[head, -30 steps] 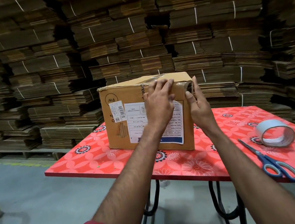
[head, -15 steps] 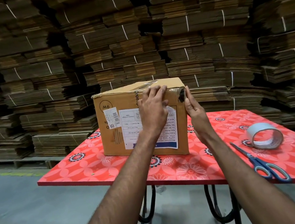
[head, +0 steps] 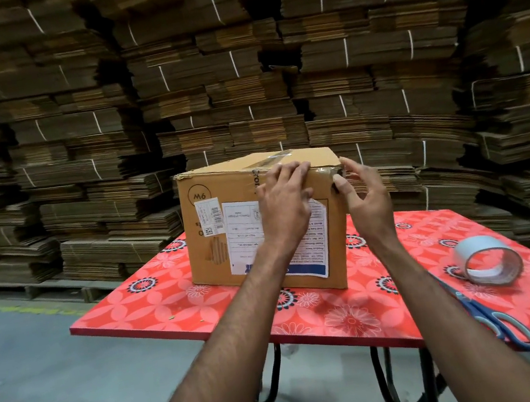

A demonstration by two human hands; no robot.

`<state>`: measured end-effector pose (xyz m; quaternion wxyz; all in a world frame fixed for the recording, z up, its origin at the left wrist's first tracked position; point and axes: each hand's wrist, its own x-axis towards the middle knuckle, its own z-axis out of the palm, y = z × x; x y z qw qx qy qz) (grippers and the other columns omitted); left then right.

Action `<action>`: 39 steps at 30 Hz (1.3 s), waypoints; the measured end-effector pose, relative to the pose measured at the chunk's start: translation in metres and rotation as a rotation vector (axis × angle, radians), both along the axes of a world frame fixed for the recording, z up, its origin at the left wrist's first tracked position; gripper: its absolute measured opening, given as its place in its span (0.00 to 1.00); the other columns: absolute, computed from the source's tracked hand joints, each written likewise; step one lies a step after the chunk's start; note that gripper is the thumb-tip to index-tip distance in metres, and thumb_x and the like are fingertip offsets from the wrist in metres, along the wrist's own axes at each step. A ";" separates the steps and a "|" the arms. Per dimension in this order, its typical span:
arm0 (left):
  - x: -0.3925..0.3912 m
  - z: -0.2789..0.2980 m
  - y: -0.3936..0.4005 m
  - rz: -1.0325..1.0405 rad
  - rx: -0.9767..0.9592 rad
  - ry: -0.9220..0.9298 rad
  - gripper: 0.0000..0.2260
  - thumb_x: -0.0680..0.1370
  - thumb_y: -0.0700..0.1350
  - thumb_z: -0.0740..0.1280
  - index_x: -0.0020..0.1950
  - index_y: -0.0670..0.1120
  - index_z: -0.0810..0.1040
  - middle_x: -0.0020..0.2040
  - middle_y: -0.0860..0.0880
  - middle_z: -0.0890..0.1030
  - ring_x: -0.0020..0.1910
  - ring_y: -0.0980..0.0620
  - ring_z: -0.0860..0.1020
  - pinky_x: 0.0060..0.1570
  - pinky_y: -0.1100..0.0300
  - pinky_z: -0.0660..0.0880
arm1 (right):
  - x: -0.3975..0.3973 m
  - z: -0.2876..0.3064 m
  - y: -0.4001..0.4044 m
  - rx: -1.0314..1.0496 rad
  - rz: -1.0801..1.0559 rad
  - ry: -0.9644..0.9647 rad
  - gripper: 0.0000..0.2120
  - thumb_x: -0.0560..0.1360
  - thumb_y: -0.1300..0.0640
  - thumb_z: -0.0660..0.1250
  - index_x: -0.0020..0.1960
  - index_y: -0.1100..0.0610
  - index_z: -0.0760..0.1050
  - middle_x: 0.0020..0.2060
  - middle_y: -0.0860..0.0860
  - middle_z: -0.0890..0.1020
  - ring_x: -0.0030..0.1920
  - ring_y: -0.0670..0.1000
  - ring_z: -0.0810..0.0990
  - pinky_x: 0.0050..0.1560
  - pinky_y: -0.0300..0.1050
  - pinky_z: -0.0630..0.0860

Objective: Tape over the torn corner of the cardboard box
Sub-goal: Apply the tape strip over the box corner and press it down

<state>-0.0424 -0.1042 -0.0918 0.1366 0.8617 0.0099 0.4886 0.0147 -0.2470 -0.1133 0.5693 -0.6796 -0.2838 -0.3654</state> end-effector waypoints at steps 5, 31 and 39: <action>0.001 0.000 0.000 0.016 0.009 0.002 0.23 0.79 0.50 0.66 0.74 0.53 0.68 0.71 0.55 0.70 0.72 0.51 0.62 0.66 0.52 0.61 | 0.004 0.045 0.009 -0.297 -0.221 0.110 0.12 0.73 0.38 0.72 0.52 0.42 0.82 0.53 0.48 0.73 0.62 0.53 0.72 0.65 0.62 0.69; 0.001 -0.001 0.013 -0.008 0.091 0.039 0.23 0.80 0.55 0.62 0.75 0.58 0.65 0.72 0.59 0.68 0.71 0.54 0.61 0.59 0.54 0.58 | 0.014 0.009 -0.022 -0.282 0.286 0.106 0.25 0.79 0.52 0.69 0.74 0.42 0.68 0.73 0.42 0.68 0.74 0.46 0.66 0.70 0.63 0.71; 0.020 0.064 0.033 -0.082 0.125 0.074 0.17 0.80 0.62 0.55 0.61 0.58 0.79 0.58 0.58 0.77 0.61 0.53 0.68 0.54 0.50 0.59 | 0.037 0.074 -0.008 -0.350 -0.110 -0.030 0.19 0.80 0.41 0.60 0.50 0.51 0.85 0.47 0.48 0.81 0.56 0.56 0.76 0.58 0.58 0.73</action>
